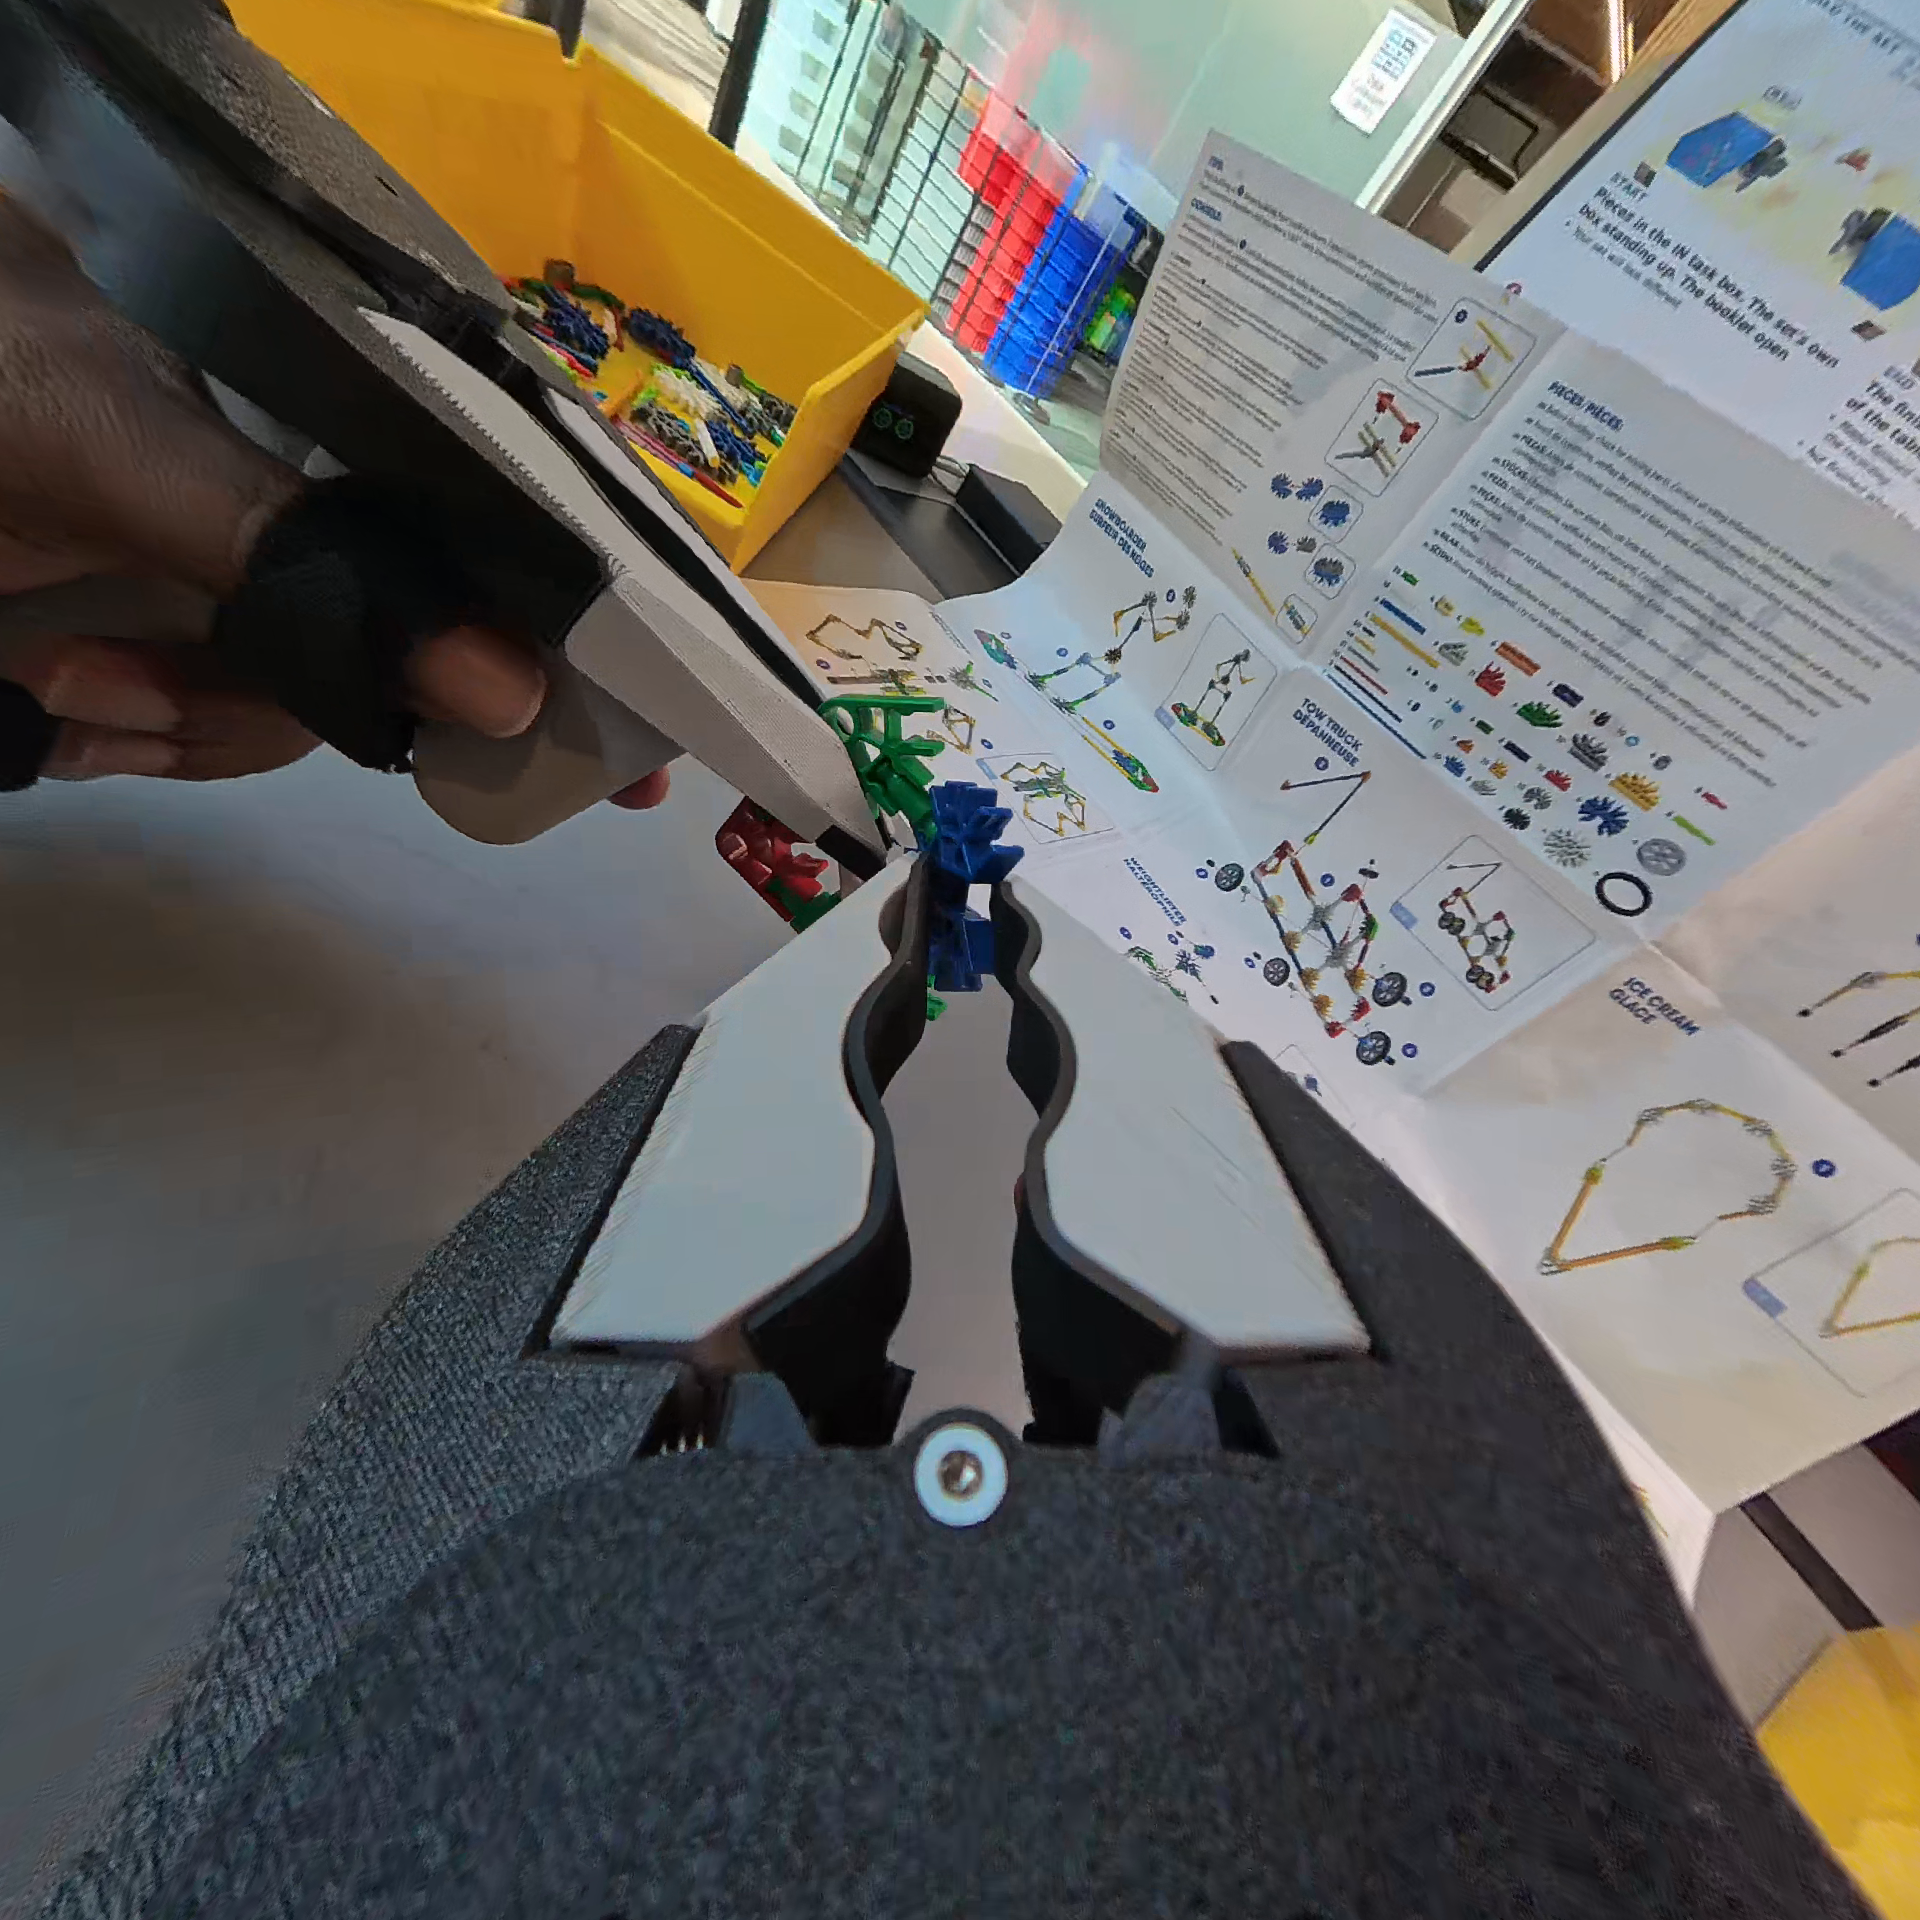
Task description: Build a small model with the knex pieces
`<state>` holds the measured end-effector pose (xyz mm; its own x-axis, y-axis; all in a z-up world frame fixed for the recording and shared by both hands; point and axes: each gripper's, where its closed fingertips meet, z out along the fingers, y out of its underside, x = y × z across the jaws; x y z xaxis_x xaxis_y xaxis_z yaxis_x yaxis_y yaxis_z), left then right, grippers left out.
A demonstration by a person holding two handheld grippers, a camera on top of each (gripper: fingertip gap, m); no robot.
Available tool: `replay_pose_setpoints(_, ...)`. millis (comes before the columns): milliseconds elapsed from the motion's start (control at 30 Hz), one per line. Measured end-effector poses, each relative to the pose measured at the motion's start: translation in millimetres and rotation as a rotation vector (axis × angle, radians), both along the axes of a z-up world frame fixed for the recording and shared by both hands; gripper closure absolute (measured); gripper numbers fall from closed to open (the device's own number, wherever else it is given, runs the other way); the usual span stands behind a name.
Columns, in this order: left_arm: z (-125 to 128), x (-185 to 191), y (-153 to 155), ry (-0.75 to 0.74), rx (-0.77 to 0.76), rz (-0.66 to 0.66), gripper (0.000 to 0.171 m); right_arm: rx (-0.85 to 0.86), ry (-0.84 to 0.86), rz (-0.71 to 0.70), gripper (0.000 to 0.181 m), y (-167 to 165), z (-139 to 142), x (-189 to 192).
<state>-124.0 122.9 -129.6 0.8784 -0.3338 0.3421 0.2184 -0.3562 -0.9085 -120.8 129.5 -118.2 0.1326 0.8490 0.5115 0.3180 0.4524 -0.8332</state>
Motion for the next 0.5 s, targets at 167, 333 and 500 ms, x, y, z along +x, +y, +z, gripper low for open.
replay_pose_setpoints(167, -11.3, -5.3, 5.3, -0.175, -0.071, 0.001, 0.162, 0.117, -0.052, -0.022, 0.173, 5.8, -9.1, -7.4)
replay_pose_setpoints(333, -22.8, -10.7, 11.1, -0.379, -0.160, 0.006, 0.161, 0.264, -0.112, -0.061, 0.173, 11.6, -18.2, -14.5)
replay_pose_setpoints(500, -22.6, -17.3, 18.9, -0.591, -0.194, 0.024, 0.159, 0.431, -0.119, -0.105, 0.173, 19.2, -17.0, -24.3)
